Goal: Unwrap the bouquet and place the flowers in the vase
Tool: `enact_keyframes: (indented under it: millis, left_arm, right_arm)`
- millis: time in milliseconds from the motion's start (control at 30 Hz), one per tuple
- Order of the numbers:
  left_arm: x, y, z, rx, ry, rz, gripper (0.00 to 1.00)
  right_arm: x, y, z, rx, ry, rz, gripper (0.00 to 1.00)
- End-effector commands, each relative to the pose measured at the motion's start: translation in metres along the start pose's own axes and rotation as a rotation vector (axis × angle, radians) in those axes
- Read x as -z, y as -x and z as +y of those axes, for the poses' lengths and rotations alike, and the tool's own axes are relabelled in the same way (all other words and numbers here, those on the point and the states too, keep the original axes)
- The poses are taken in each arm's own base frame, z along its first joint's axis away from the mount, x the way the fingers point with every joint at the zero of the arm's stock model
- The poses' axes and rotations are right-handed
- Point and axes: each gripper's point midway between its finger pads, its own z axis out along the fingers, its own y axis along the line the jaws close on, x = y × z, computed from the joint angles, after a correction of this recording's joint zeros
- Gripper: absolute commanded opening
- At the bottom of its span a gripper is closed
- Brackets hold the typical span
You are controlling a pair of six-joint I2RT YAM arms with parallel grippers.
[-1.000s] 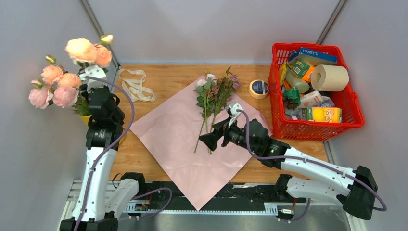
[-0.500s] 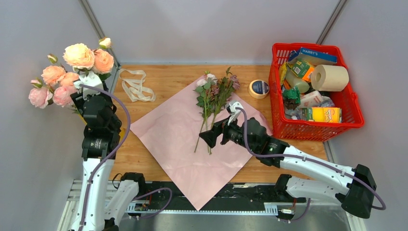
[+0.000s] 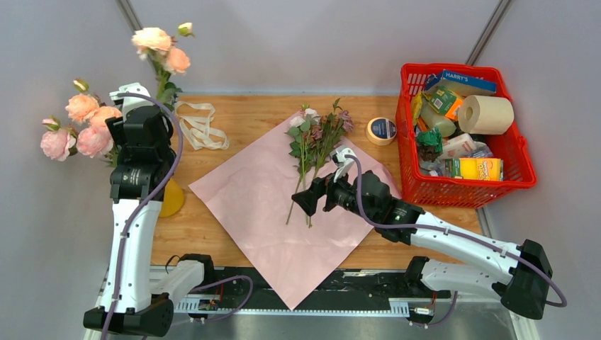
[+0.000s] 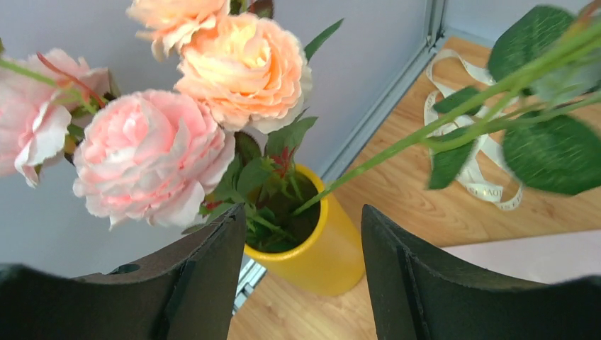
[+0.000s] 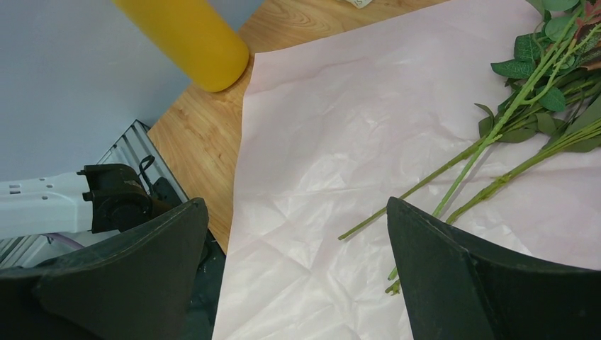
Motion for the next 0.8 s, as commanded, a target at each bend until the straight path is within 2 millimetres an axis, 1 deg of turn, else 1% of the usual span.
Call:
enact_keyframes:
  millis: [0,133,233,300,333,367,467,500,533,633,667,700,733,767]
  left_arm:
    - [0.015,-0.013,0.006,0.056,-0.028,0.035,0.68]
    - [0.024,-0.004,0.007,0.079,-0.070,0.023,0.69]
    - [0.034,0.008,0.013,0.122,-0.081,-0.011,0.69]
    - [0.039,0.015,0.014,0.143,-0.102,-0.043,0.69]
    - [0.039,0.014,0.012,0.138,-0.119,-0.048,0.69]
    - [0.041,0.018,0.013,0.150,-0.126,-0.069,0.69]
    - [0.047,0.025,0.009,0.160,-0.177,-0.111,0.68]
    - [0.050,0.031,0.012,0.176,-0.179,-0.138,0.67]
    - [0.050,0.031,0.013,0.164,-0.178,-0.145,0.67]
    - [0.057,0.041,0.021,0.158,-0.179,-0.203,0.66]
    - [0.057,0.040,0.018,0.147,-0.196,-0.208,0.66]
    - [0.065,0.046,0.015,0.131,-0.246,-0.247,0.66]
    - [0.067,0.045,0.008,0.105,-0.291,-0.264,0.66]
    - [0.077,0.051,0.000,0.077,-0.366,-0.315,0.65]
  right_arm:
    - [0.007,0.017,0.009,-0.028,0.014,-0.045,1.00]
    - [0.010,0.016,0.004,-0.033,-0.003,-0.053,1.00]
    - [0.009,0.016,0.006,-0.035,0.001,-0.050,1.00]
    - [0.007,0.015,0.005,-0.037,-0.002,-0.045,1.00]
    - [0.006,0.014,0.005,-0.038,-0.005,-0.042,1.00]
    - [0.005,0.013,0.003,-0.041,-0.012,-0.042,1.00]
    - [0.003,0.011,0.004,-0.047,-0.009,-0.032,1.00]
    - [0.002,0.010,0.005,-0.049,-0.005,-0.026,1.00]
    - [0.002,0.010,0.006,-0.052,-0.002,-0.025,1.00]
    - [0.002,0.011,0.006,-0.053,-0.001,-0.027,1.00]
    - [0.002,0.012,0.006,-0.051,-0.004,-0.029,1.00]
    - [0.001,0.010,0.005,-0.055,-0.007,-0.026,1.00]
    - [0.001,0.011,0.005,-0.054,-0.006,-0.027,1.00]
    - [0.001,0.012,0.006,-0.056,-0.007,-0.029,1.00]
